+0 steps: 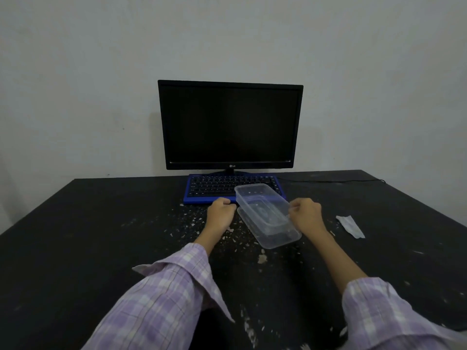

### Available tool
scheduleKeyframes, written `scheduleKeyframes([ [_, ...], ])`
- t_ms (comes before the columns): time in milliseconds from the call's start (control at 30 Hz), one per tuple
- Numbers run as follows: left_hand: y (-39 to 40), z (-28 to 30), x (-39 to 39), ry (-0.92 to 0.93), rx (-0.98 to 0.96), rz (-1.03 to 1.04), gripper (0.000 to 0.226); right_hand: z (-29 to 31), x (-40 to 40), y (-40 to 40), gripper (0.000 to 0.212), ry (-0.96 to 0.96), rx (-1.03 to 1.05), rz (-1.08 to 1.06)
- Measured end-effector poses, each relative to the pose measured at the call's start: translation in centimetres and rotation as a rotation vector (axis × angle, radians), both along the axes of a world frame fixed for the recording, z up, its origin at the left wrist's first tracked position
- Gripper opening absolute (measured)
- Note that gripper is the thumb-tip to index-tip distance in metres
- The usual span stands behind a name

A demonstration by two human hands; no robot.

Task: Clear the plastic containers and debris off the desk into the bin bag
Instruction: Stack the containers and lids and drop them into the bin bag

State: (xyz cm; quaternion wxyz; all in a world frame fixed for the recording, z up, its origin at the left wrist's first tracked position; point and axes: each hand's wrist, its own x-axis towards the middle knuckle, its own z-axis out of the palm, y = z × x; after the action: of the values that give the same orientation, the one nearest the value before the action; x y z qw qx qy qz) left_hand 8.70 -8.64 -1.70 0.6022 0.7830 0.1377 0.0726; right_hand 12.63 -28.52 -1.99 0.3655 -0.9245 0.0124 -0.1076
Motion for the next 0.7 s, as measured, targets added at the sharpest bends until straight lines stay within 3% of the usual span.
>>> scheduleKeyframes([
  [67,1.2,0.2,0.0,-0.018,-0.017,0.032,0.007,0.1,0.3,1.0,0.018,-0.015,0.027,0.077],
  [300,6.8,0.0,-1.3,-0.021,0.055,0.167,0.024,-0.3,1.5,6.0,0.023,-0.035,-0.027,0.290],
  [700,12.1,-2.2,-3.3,0.080,0.004,0.385,0.012,-1.4,1.6,11.7,0.040,0.185,0.189,0.300],
])
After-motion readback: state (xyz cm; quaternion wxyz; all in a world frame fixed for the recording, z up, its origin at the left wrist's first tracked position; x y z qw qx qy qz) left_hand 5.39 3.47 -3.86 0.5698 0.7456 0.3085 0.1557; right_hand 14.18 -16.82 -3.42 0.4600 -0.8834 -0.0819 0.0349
